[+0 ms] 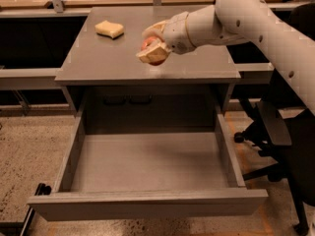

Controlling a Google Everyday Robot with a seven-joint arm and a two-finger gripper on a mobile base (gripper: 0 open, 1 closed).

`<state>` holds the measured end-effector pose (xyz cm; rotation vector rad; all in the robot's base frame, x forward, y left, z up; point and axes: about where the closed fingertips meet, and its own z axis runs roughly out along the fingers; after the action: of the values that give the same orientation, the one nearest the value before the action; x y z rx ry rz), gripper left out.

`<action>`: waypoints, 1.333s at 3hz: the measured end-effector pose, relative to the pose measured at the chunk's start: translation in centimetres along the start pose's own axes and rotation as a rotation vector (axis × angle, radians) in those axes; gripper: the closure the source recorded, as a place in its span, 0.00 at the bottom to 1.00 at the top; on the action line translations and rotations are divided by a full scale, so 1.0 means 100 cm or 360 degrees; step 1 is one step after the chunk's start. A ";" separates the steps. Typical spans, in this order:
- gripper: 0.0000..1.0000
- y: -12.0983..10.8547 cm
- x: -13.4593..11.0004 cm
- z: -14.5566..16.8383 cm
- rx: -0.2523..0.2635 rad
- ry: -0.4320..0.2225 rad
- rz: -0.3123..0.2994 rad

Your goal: Pick apple from top drawer and place on counter

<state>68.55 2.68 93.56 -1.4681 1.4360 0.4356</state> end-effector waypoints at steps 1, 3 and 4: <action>1.00 0.002 0.008 0.004 0.0043 0.0017 0.0039; 1.00 -0.039 0.022 0.007 0.0270 -0.0083 0.0086; 0.82 -0.055 0.037 0.011 0.0309 -0.0161 0.0190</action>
Offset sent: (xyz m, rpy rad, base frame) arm 0.0468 -0.0162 -0.0020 0.0959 -0.0845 -0.1545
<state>74.74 0.48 92.18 -1.1942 1.4469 0.4253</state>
